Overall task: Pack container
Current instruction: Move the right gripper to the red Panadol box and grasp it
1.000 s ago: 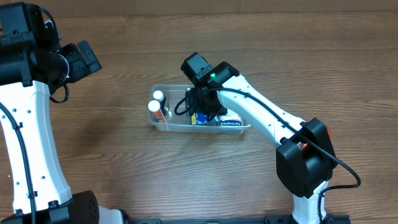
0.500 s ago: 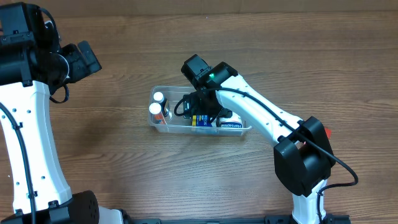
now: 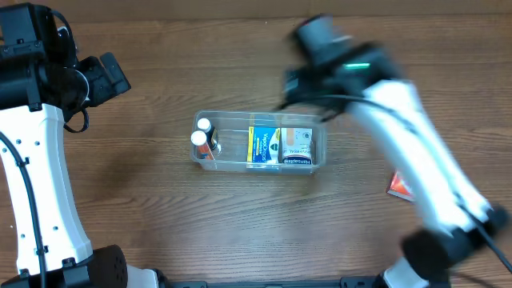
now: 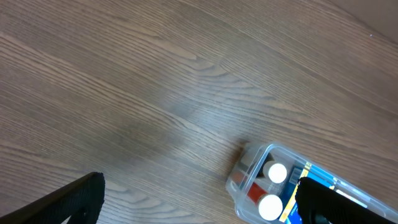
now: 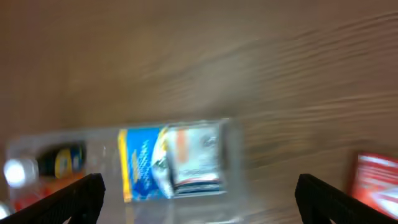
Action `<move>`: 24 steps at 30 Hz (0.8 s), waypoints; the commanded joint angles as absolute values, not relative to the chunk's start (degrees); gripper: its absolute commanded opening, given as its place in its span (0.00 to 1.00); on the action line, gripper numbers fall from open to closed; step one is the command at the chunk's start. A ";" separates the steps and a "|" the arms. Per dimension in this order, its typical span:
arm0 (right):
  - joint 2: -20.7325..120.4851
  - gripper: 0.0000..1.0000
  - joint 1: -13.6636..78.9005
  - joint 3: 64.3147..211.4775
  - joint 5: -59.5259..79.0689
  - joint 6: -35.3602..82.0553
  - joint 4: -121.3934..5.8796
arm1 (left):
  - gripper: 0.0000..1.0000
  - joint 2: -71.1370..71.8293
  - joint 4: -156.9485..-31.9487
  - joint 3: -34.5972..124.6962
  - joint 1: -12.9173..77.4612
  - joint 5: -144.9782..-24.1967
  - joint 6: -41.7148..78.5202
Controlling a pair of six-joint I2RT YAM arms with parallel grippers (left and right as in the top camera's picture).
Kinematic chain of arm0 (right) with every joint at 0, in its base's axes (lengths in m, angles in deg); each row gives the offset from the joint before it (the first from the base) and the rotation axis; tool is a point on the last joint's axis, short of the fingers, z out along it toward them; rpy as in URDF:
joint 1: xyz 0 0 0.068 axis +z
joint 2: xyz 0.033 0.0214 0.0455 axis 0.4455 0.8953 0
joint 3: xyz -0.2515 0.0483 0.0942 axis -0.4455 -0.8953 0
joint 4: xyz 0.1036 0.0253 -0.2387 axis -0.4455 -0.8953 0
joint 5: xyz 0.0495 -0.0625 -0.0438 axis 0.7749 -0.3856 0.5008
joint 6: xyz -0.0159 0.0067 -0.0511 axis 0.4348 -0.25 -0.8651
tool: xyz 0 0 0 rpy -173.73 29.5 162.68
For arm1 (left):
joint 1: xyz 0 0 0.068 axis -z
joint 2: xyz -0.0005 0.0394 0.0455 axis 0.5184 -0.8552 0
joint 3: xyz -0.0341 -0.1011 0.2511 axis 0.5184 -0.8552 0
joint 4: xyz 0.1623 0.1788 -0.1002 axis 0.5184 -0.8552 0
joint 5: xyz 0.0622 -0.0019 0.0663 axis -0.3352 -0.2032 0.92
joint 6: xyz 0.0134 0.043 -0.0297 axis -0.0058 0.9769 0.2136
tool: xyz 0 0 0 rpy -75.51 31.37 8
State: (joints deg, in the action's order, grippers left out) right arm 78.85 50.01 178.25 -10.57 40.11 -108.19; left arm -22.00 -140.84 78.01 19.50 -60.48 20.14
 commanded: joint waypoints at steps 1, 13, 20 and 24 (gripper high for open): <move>73.65 1.00 37.90 179.37 -11.07 41.62 -114.46 | 0.99 -22.42 -140.86 77.73 19.26 -61.00 21.06; 57.27 1.00 21.72 152.03 -4.99 36.02 -113.44 | 1.00 -22.42 -140.84 77.73 19.23 -60.83 21.45; 55.64 1.00 19.93 126.41 -4.60 33.18 -94.18 | 1.00 -22.42 -140.84 77.73 19.26 -60.85 21.43; 61.03 1.00 15.82 124.07 -4.53 32.29 -90.75 | 1.00 -22.42 -141.01 77.73 19.23 -60.85 21.45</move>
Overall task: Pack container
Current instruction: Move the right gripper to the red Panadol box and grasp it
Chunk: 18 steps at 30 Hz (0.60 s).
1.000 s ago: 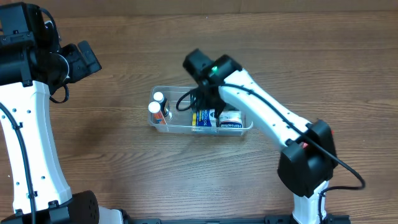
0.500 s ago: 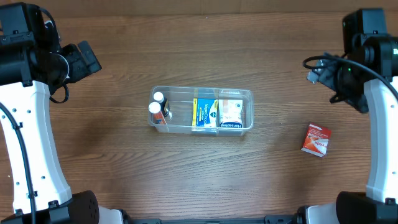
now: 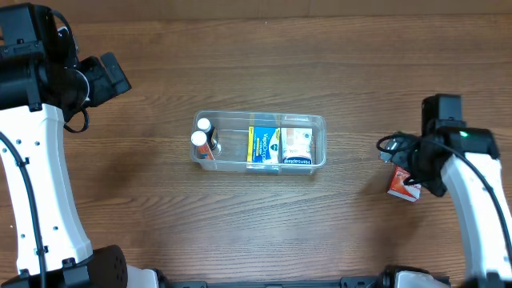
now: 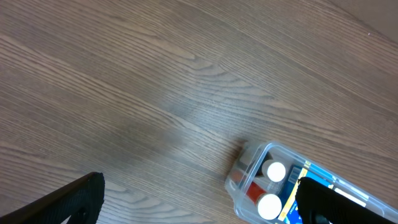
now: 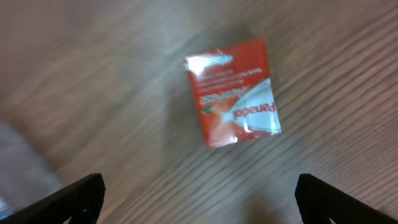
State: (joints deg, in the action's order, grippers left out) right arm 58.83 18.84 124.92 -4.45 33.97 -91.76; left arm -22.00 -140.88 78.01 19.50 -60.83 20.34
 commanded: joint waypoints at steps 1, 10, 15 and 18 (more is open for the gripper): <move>62.70 1.00 14.12 124.07 -3.92 30.65 -89.94 | 1.00 -22.42 -140.99 77.73 19.26 -60.85 21.45; 70.70 1.00 8.13 124.07 1.45 21.14 -85.44 | 1.00 -22.42 -140.95 77.73 19.26 -60.85 21.43; 70.87 1.00 8.11 124.05 1.43 19.37 -85.05 | 1.00 -22.42 -140.95 77.73 19.26 -60.85 21.43; 73.08 1.00 8.11 124.01 1.45 17.77 -84.59 | 1.00 -22.42 -140.88 77.73 19.26 -60.85 21.43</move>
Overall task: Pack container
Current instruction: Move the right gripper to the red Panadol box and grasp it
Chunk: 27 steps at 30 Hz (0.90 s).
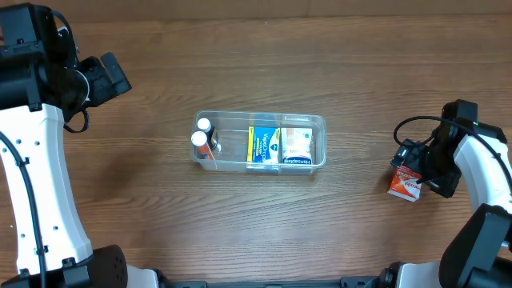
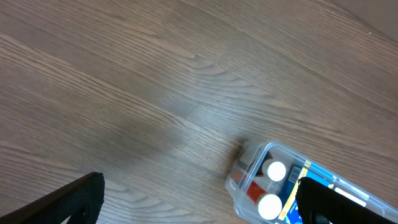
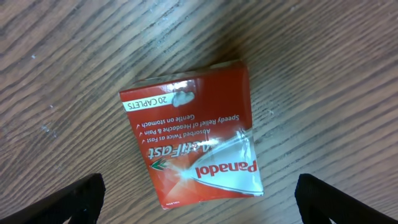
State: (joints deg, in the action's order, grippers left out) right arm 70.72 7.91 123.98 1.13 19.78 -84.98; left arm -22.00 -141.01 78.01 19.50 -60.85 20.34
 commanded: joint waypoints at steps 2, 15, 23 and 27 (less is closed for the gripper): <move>75.28 1.00 8.11 124.01 1.45 17.07 -84.59 | 1.00 -22.42 -140.82 77.73 19.26 -60.85 21.43; 82.74 0.83 8.11 124.03 1.45 17.18 -83.27 | 1.00 -22.42 -140.86 77.73 19.26 -60.85 21.43; 82.56 0.72 8.13 126.93 3.38 18.41 -85.18 | 1.00 -22.42 -140.86 77.73 19.26 -60.85 21.43; 80.55 0.66 8.59 131.44 4.41 18.41 -89.07 | 1.00 -22.42 -140.84 77.73 19.26 -60.85 21.43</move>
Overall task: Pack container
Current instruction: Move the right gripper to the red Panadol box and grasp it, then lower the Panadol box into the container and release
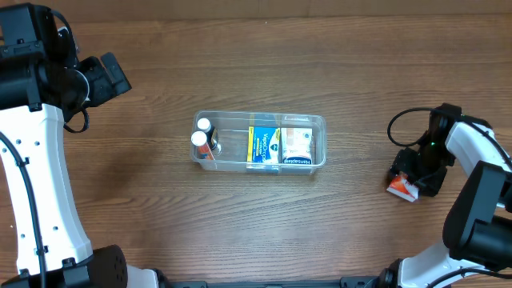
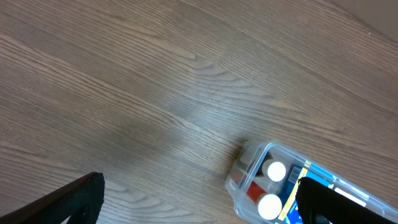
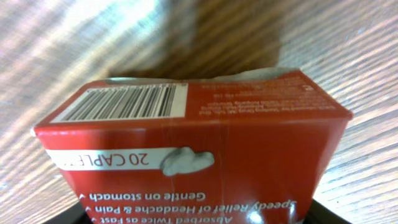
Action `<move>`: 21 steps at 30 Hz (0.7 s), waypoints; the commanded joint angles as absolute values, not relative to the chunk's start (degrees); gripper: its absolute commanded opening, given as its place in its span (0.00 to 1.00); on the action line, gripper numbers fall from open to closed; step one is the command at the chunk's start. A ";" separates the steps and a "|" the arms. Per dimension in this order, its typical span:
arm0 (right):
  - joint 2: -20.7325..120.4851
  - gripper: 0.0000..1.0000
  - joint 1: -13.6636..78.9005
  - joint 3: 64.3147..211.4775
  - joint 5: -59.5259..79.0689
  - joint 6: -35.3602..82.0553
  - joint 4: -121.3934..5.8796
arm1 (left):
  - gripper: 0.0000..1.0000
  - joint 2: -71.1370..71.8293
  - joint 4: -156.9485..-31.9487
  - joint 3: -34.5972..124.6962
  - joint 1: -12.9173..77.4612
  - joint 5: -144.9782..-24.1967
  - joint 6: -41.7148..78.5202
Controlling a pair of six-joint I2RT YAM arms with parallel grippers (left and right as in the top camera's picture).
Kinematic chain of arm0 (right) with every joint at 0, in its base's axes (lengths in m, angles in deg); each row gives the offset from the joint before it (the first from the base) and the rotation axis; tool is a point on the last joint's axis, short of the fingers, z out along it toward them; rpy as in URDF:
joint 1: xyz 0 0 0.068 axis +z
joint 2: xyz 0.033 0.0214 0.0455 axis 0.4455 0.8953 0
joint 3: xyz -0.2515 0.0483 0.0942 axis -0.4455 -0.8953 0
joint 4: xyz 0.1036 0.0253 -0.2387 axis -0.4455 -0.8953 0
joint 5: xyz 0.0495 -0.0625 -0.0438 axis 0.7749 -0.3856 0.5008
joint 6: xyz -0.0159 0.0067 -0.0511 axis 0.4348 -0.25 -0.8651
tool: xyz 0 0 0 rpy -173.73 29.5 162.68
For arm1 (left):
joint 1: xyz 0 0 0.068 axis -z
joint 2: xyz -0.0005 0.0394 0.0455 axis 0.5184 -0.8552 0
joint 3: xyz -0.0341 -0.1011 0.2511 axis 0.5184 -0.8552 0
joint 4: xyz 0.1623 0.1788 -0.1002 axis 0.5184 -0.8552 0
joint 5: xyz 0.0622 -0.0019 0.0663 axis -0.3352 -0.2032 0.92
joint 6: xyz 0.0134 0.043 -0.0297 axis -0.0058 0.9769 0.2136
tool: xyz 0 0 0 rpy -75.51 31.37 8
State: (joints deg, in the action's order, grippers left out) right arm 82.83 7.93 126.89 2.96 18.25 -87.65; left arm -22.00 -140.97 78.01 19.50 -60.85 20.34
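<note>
A clear plastic container (image 1: 261,117) lies mid-table with two white-capped bottles (image 1: 200,133), a blue box (image 1: 264,145) and a white packet (image 1: 298,144) inside. Its bottle end also shows in the left wrist view (image 2: 244,163). A red Panadol box (image 1: 399,186) lies on the table at the far right. My right gripper (image 1: 419,171) is down over it. In the right wrist view the red box (image 3: 199,149) fills the frame between the wide-apart fingers of the right gripper (image 3: 199,219), whose tips barely show. My left gripper (image 2: 199,202) hangs open and empty at the back left.
Bare wooden table (image 1: 160,216) surrounds the container. The right arm's cable (image 1: 398,126) loops above the red box. The left arm (image 1: 40,160) stands along the left edge.
My right gripper has come down onto the red box, which now fills its view from the side; before, the box lay face-up below it. The left arm and container are unchanged.
My right arm was over the container, blurred in motion. It then stood at the right side with the red box below it, then closer above the box, and now sits with the box between its fingers. The left arm stayed still throughout.
</note>
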 commanded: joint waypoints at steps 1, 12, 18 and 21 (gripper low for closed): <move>79.44 0.67 9.18 132.86 4.47 18.41 -90.12 | 1.00 -22.42 -140.84 77.73 19.26 -60.85 21.43; 62.94 0.62 40.43 147.72 9.13 21.49 -90.73 | 1.00 -22.42 -140.84 77.73 19.26 -60.87 21.43; 69.17 0.62 54.38 147.61 8.89 27.74 -85.46 | 1.00 -22.42 -140.86 77.73 19.26 -60.85 21.43; 74.28 0.61 56.13 147.59 8.91 29.05 -85.53 | 1.00 -22.42 -140.95 77.73 19.26 -60.85 21.43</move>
